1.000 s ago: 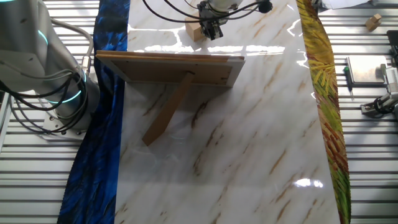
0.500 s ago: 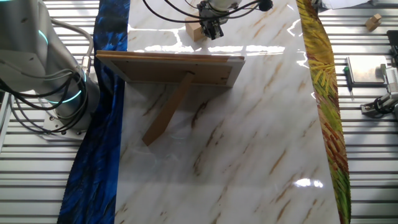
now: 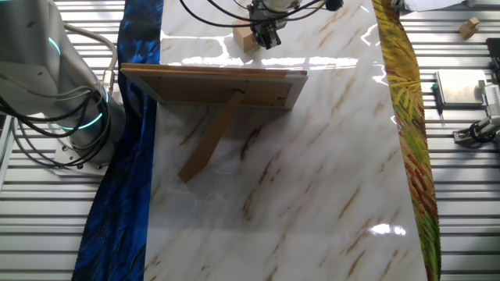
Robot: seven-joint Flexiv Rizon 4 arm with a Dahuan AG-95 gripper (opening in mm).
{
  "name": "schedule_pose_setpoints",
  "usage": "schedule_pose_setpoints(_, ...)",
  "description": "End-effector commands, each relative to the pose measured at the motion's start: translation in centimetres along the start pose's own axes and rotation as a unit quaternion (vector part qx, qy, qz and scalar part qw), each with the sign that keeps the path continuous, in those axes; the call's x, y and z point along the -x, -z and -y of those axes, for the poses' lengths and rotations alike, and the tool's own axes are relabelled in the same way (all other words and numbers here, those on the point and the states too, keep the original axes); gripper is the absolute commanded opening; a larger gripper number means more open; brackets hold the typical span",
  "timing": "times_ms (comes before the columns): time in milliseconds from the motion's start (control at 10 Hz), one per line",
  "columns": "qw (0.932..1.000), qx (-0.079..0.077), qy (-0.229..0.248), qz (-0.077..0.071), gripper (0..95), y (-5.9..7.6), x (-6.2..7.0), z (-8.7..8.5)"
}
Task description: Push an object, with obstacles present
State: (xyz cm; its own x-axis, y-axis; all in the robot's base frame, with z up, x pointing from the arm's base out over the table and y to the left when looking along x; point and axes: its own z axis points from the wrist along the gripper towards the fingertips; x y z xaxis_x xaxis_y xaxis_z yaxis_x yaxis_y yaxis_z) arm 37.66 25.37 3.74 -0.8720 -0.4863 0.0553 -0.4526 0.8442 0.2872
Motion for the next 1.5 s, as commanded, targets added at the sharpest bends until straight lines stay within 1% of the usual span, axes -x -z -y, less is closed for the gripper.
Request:
schedule_pose_setpoints(100, 0.9995, -0.007, 0.029, -0.007, 0.0, 0.0, 0.0, 0.0)
schedule_pose_setpoints(200, 0.9994, -0.008, 0.034, -0.008, 0.0, 0.0, 0.0, 0.0)
schedule_pose_setpoints(300, 0.9996, -0.003, 0.029, -0.005, 0.0, 0.0, 0.0, 0.0)
schedule_pose_setpoints(500, 0.9999, -0.001, 0.013, 0.000, 0.0, 0.0, 0.0, 0.0)
schedule_pose_setpoints(600, 1.0000, -0.003, 0.001, 0.000, 0.0, 0.0, 0.0, 0.0)
schedule_pose_setpoints(700, 1.0000, -0.006, -0.005, -0.002, 0.0, 0.0, 0.0, 0.0)
schedule_pose_setpoints(900, 0.9999, -0.007, -0.014, -0.003, 0.0, 0.0, 0.0, 0.0)
schedule_pose_setpoints(1300, 0.9999, -0.006, -0.010, 0.000, 0.0, 0.0, 0.0, 0.1)
schedule_pose_setpoints(1400, 1.0000, -0.008, -0.005, -0.001, 0.0, 0.3, 0.3, 0.4)
schedule_pose_setpoints(1500, 1.0000, -0.010, 0.002, -0.002, 0.0, 1.2, 1.2, 2.1)
